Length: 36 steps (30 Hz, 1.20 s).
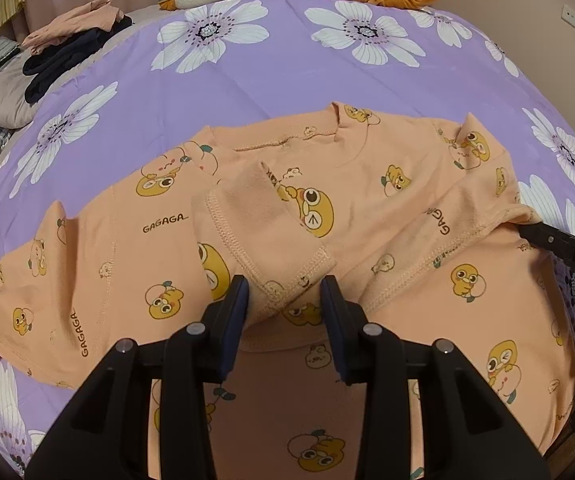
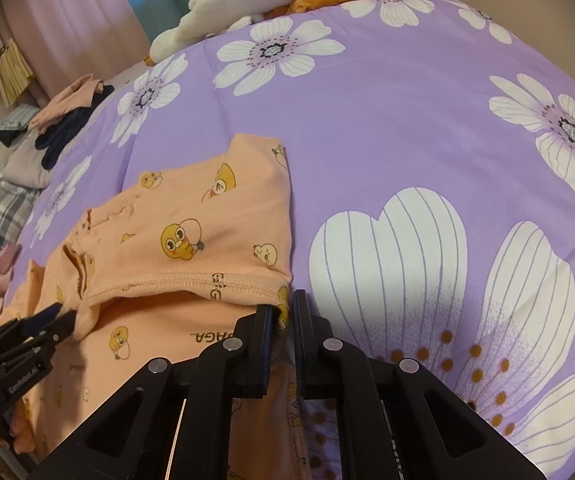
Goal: Fold small clothes
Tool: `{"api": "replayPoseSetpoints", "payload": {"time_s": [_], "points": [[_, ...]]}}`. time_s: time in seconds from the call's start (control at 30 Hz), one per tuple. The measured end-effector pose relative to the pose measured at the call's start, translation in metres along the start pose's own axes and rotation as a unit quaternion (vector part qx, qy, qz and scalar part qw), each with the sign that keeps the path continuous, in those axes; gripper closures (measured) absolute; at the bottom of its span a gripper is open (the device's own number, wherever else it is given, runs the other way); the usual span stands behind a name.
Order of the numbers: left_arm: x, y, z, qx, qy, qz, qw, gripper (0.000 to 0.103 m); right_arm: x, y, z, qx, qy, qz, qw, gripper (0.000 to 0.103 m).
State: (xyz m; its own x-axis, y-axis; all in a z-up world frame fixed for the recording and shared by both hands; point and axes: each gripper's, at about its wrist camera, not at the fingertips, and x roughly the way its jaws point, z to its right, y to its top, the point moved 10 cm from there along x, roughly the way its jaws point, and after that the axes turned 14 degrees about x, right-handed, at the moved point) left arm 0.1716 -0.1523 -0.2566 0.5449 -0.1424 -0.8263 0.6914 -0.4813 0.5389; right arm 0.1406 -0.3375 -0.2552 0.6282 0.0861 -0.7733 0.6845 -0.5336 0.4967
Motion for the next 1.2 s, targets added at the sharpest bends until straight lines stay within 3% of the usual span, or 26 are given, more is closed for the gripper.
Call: {"api": "replayPoseSetpoints", "payload": {"time_s": [0.17,0.3,0.33,0.47,0.63,0.8,1.0,1.2], "points": [[0.004,0.003,0.000,0.017,0.016,0.004,0.9997,0.069,0.000,0.000,0.001,0.000,0.001,0.000,1.000,0.097],[0.004,0.005,-0.018,-0.057,0.006,0.012,0.9983,0.093,0.000,0.001,0.001,0.001,0.003,-0.001,1.000,0.097],[0.002,0.005,-0.023,-0.076,0.002,0.017,0.9970,0.095,0.000,0.001,0.001,0.002,0.004,-0.001,1.000,0.097],[-0.007,0.002,-0.049,-0.145,0.003,0.037,0.9888,0.096,0.000,0.001,0.001,0.002,0.005,-0.002,1.000,0.097],[-0.015,-0.013,-0.081,-0.237,-0.028,0.046,0.9701,0.096,0.000,0.000,0.001,0.002,0.005,-0.002,1.000,0.097],[-0.024,-0.036,-0.095,-0.292,-0.056,0.049,0.9535,0.096,-0.002,-0.001,0.001,0.001,0.006,-0.004,1.000,0.097],[-0.034,-0.054,-0.091,-0.307,-0.077,0.053,0.9470,0.095,-0.005,-0.003,0.001,0.004,0.014,-0.015,1.000,0.097],[-0.042,-0.057,-0.097,-0.319,-0.092,0.062,0.9414,0.092,-0.013,-0.002,0.000,0.004,0.020,-0.015,1.000,0.087]]}}
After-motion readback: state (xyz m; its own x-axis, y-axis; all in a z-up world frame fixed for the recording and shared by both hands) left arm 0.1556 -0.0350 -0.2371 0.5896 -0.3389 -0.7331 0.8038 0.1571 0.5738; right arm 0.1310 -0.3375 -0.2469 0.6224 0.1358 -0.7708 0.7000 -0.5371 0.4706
